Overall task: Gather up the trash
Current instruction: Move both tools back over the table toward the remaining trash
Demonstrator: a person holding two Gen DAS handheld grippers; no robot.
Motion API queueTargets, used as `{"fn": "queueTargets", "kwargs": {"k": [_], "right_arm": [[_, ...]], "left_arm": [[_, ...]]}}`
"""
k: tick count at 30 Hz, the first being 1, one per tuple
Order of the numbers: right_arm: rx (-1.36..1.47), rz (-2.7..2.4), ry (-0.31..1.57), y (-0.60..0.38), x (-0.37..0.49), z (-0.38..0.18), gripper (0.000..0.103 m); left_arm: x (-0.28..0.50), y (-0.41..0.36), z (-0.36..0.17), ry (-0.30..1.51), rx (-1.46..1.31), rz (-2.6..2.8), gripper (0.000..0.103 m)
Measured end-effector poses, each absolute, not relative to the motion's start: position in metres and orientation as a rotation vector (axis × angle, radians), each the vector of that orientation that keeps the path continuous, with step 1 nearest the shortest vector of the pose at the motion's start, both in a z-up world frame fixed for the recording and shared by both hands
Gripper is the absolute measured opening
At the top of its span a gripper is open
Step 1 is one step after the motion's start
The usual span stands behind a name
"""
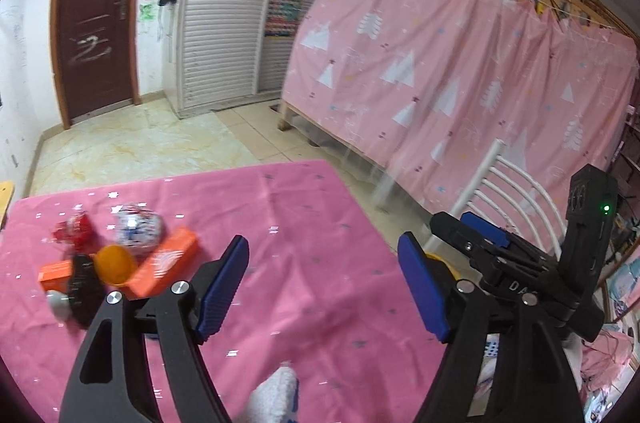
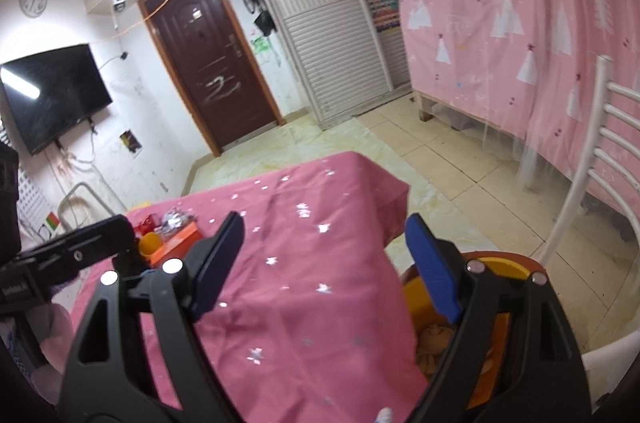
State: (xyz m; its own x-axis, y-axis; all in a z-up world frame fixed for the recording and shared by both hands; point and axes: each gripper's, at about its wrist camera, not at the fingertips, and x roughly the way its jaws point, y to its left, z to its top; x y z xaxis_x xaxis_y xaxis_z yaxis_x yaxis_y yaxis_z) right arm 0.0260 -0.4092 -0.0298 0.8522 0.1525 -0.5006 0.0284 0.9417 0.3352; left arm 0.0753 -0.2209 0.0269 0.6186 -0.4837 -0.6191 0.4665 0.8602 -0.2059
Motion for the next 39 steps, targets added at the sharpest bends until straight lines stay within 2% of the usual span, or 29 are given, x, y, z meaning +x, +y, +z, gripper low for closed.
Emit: {"fn": "queueTargets", "kwargs": {"k": [21,39], "right_arm": [[0.171,0.251,0.662,-0.293,0.063,-0.034,0.079],[0.052,0.398,0.764,-0.222,0.079,-0.055,0.079]], "left_arm": [[0.108,-0.101,0.004,0.753,-0.042,-0.323,0.072],[0.135,-0.073,-0.040,0.836,0.076,-0.207,0.071]]}}
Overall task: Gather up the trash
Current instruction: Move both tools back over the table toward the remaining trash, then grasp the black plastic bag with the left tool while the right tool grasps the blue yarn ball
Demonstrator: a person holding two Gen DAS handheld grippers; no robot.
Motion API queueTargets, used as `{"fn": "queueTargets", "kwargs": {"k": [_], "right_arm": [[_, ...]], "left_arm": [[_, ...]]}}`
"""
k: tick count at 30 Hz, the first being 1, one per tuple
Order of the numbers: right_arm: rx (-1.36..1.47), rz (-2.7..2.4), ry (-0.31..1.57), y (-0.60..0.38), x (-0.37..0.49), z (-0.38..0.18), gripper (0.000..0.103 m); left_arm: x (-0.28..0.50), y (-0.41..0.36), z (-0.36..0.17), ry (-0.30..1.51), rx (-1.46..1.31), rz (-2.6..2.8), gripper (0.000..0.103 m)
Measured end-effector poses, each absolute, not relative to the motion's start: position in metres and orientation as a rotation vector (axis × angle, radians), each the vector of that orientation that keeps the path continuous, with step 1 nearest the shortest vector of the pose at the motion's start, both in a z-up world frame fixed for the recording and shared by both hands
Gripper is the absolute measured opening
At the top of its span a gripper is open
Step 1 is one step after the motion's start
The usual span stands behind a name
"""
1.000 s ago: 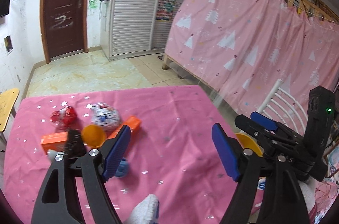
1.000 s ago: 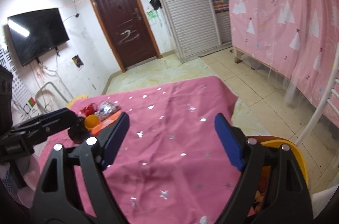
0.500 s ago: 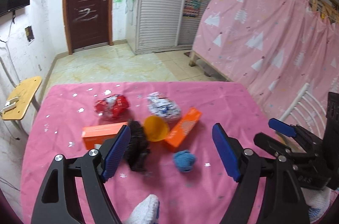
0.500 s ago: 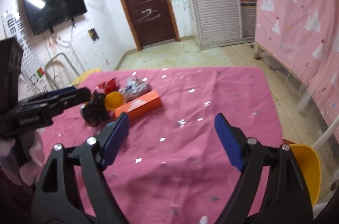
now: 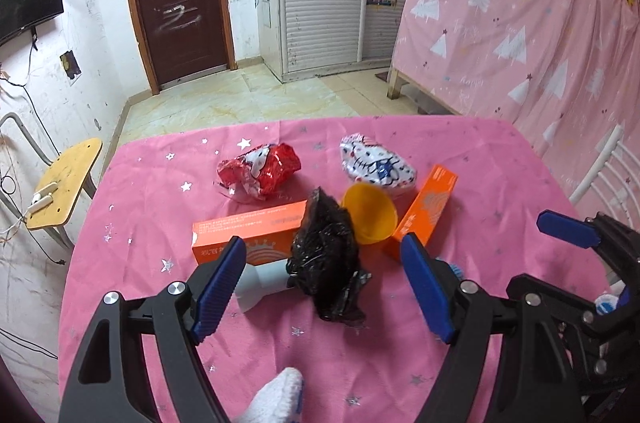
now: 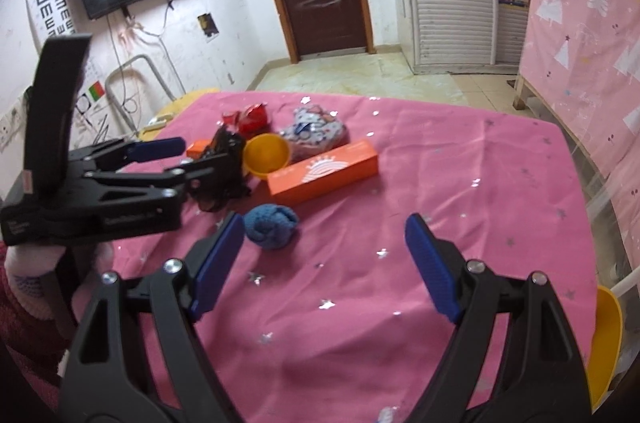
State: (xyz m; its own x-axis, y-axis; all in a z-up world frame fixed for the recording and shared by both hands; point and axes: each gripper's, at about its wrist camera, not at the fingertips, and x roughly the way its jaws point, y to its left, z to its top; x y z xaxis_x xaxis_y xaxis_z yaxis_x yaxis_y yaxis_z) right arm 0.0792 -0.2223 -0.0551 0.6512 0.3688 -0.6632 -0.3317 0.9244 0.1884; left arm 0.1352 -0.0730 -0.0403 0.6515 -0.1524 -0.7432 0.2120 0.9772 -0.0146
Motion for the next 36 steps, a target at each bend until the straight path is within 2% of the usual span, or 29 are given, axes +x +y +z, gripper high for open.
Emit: {"fn": "queueTargets", "kwargs": {"k": [2,6,8,10,13,22,23,25,30,32,34,36], "right_arm": [[0.038,0.409,0.773,-0.217,0.081,-0.057,0.079],[0.019,0.422,0.787,-0.209,0.084,-0.060,0.079],[0.010,0.427,0.795,-0.205,0.087,-0.061,0.079],[0.003,0.431,0.800,-0.202,0.088,-0.063,0.079],[-0.012,0.437,0.809,-0.196,0.090,-0.065,0.079],[-0.093,0.454,0.841,-0.171,0.094,-0.072,0.079],[-0.106,0.449,0.846,-0.168,0.094,-0.074,0.076],[-0.105,0.439,0.854,-0.166,0.095,-0.076,0.064],[-0.097,0.428,0.870,-0.164,0.100,-0.079,0.051],[-0.100,0.424,0.875,-0.161,0.102,-0.080,0.042],[-0.095,0.424,0.878,-0.161,0.102,-0.081,0.028],[-0.090,0.424,0.875,-0.162,0.101,-0.081,0.028]], "left_arm": [[0.137,-0.074,-0.043,0.837,0.089,-0.205,0.067],[0.139,-0.075,-0.050,0.852,0.099,-0.210,0.045],[0.141,-0.076,-0.053,0.860,0.096,-0.212,0.039],[0.142,-0.074,-0.057,0.868,0.091,-0.215,0.025],[0.140,-0.074,-0.058,0.861,0.097,-0.222,0.020],[0.133,-0.059,-0.040,0.824,0.029,-0.234,0.020],[0.132,-0.057,-0.037,0.816,0.025,-0.233,0.020],[0.130,-0.052,-0.029,0.800,0.011,-0.231,0.020],[0.124,-0.040,-0.013,0.766,-0.014,-0.223,0.020],[0.122,-0.038,-0.008,0.755,-0.017,-0.219,0.020],[0.119,-0.037,-0.004,0.745,-0.019,-0.215,0.020],[0.117,-0.037,0.000,0.739,-0.019,-0.215,0.020]]}}
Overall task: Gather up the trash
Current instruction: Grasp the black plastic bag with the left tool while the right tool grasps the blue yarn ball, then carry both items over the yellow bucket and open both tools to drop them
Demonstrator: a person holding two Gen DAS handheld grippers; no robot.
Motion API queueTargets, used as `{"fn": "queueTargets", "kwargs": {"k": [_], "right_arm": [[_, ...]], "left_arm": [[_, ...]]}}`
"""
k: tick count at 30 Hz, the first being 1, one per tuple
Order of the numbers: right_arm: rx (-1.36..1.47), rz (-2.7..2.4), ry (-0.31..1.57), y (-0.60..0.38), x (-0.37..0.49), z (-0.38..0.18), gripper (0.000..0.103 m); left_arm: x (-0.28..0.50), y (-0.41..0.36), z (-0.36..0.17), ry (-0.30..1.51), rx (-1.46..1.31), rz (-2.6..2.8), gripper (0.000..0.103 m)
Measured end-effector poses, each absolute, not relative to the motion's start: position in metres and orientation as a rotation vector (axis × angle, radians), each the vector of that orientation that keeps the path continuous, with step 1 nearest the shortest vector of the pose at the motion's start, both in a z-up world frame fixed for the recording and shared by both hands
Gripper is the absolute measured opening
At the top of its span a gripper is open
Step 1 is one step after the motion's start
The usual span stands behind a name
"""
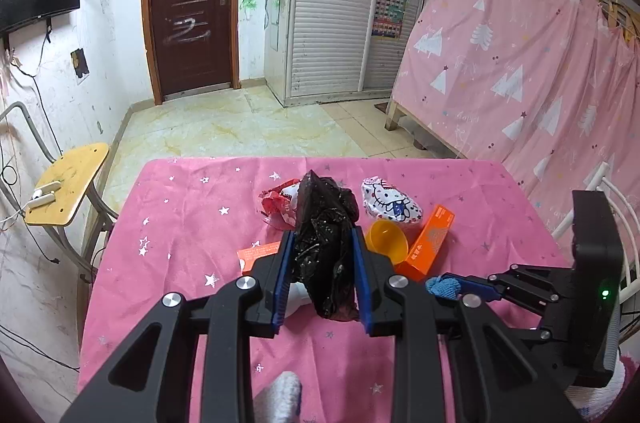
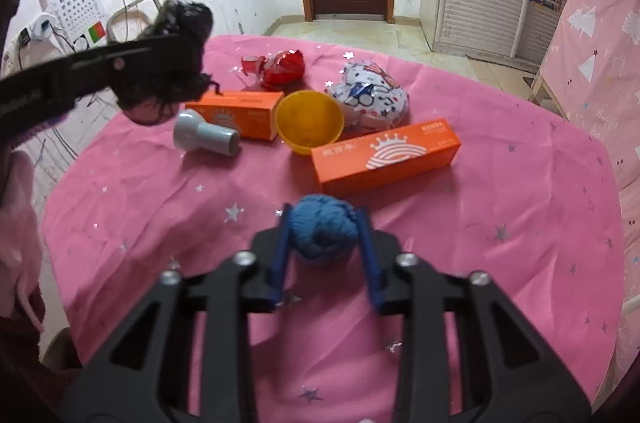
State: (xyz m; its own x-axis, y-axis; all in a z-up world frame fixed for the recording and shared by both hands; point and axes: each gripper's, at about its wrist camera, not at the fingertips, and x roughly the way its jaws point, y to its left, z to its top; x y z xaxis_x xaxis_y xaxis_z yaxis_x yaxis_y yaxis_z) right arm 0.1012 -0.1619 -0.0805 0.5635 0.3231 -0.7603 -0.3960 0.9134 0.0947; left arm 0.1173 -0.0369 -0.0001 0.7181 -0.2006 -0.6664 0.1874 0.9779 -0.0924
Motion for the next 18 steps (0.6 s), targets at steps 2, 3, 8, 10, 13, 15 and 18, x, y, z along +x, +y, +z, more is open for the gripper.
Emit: {"fn": "queueTargets", "kwargs": {"k": [2,3,8,10,13,15,18], "right_arm": [[-0.087,0.421,0.868,-0.163,0.100,-0.079,0.027],[-0.085,0.422,0.863,-0.163,0.100,-0.079,0.027],[-0.057,0.416,0.827,-0.176,0.094,-0.070,0.027],[-0.045,0.414,0.816,-0.183,0.094,-0.066,0.027],[-0.025,0.399,0.796,-0.196,0.090,-0.060,0.027],[-0.008,0.386,0.776,-0.208,0.087,-0.055,0.028],[0.021,0.363,0.745,-0.227,0.080,-0.047,0.028]], "left_arm": [[0.116,-0.037,0.002,0.736,-0.017,-0.214,0.020],[0.115,-0.039,0.003,0.734,-0.015,-0.214,0.020],[0.110,-0.046,0.009,0.726,-0.003,-0.213,0.020],[0.107,-0.049,0.012,0.719,0.003,-0.215,0.020],[0.102,-0.058,0.017,0.713,0.017,-0.219,0.020],[0.099,-0.065,0.019,0.708,0.026,-0.222,0.020],[0.093,-0.079,0.024,0.699,0.047,-0.233,0.020]]}}
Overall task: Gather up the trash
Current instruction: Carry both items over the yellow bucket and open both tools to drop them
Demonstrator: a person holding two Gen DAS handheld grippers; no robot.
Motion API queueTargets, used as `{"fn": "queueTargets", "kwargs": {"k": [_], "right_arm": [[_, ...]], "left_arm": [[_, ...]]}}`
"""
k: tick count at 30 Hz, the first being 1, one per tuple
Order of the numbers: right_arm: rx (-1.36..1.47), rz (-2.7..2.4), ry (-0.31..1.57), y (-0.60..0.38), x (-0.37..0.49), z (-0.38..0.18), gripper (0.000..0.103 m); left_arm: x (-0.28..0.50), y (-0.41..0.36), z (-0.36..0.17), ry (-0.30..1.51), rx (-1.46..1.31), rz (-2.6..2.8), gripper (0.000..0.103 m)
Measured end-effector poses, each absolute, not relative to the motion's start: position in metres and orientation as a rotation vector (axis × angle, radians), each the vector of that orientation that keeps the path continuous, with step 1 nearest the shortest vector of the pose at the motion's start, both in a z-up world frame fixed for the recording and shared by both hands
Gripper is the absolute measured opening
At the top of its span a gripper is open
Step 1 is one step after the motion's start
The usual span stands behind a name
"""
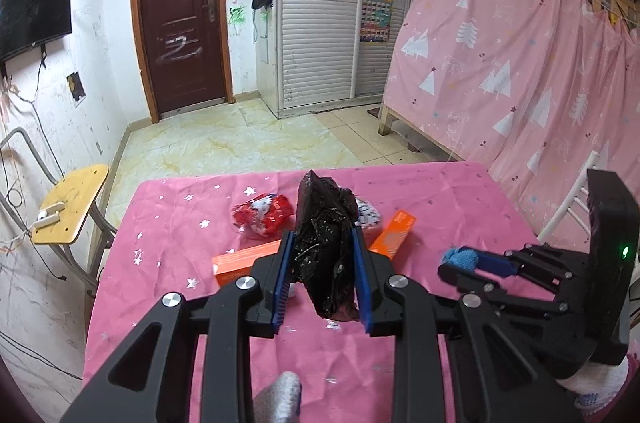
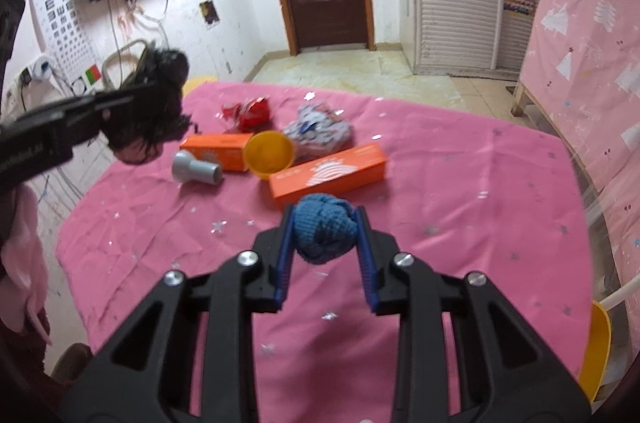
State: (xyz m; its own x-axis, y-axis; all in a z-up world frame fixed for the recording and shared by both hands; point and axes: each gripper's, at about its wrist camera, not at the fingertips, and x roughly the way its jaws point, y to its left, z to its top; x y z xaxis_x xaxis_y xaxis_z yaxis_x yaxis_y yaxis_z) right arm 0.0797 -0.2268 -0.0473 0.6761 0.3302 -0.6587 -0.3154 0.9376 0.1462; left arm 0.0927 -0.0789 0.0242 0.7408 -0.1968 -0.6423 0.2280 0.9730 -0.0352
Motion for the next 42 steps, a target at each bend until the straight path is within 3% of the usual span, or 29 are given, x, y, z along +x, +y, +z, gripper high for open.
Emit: {"fn": "queueTargets", "kwargs": {"k": [16,42], "right_arm": [[0.209,0.173,0.618,-0.365,0.035,-0.031,0.028],[0.381,-0.047,0.636,-0.510,0.004,-0.074,0.030]], "left_arm": [[0.067,-0.195,0.036,0.675,0.161,-0.380,0.020],[0.061,-0.365,-0.002,0.806,0.212,-0.682,0.020]]}}
